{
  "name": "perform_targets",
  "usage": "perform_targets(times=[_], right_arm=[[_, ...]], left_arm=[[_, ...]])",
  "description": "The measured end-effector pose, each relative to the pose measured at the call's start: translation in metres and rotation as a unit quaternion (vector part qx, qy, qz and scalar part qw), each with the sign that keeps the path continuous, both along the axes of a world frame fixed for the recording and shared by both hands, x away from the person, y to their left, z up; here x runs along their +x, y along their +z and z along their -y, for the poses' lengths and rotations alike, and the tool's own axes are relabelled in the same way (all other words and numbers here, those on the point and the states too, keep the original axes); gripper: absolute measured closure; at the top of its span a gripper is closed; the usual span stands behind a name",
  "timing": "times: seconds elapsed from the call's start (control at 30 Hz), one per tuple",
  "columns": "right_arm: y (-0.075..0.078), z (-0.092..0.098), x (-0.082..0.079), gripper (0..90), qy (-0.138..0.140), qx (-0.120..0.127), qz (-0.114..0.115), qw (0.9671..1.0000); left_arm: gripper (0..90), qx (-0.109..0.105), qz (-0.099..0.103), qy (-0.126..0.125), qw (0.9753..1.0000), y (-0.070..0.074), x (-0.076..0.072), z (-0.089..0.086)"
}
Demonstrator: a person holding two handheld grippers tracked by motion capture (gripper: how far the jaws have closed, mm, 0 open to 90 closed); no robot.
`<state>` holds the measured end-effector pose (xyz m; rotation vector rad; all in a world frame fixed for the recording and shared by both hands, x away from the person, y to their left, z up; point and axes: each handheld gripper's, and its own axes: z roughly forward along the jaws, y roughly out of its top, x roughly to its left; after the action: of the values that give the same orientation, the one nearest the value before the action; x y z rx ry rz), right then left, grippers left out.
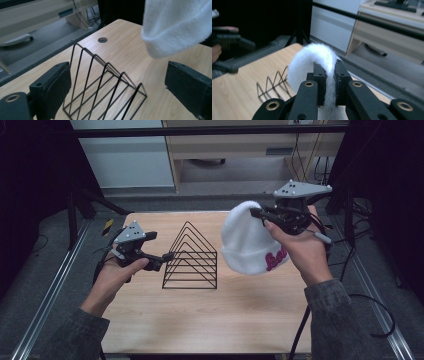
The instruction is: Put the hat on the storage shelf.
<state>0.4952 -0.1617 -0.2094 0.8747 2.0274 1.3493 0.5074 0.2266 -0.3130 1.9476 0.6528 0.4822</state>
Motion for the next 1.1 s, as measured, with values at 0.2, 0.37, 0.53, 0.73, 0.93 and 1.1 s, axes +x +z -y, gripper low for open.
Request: perform_targets(times=[0.2, 0.37, 0.53, 0.73, 0.93, 1.1], right_arm=[[0.026, -0.013, 0.009, 83.5, -0.003, 0.02, 0.031, 0.9993], [0.038, -0.029, 0.023, 83.4, 0.006, 0.035, 0.038, 0.9986], [0.046, -0.051, 0.035, 83.5, 0.015, 0.044, 0.048, 0.9977], [0.051, -0.077, 0.046, 83.4, 0.029, 0.053, 0.047, 0.9971], [0.058, -0.099, 0.046, 83.4, 0.054, 0.061, 0.052, 0.9953], [0.061, -0.112, 0.039, 83.3, 0.076, 0.06, 0.058, 0.9936]], left_arm=[[7.6, -0.017, -0.01, -0.006, 0.9998, 0.001, 0.007, 0.006], [7.8, 0.006, -0.01, -0.017, 0.9998, 0.008, 0.01, 0.013], [8.0, 0.016, -0.014, -0.028, 0.9994, 0.015, 0.023, 0.023], [8.5, 0.026, -0.02, -0.032, 0.9989, 0.017, 0.04, 0.024], [9.2, -0.003, -0.031, -0.043, 0.9986, 0.017, 0.046, 0.023], [11.7, -0.012, -0.057, -0.054, 0.9968, 0.008, 0.05, 0.026]])
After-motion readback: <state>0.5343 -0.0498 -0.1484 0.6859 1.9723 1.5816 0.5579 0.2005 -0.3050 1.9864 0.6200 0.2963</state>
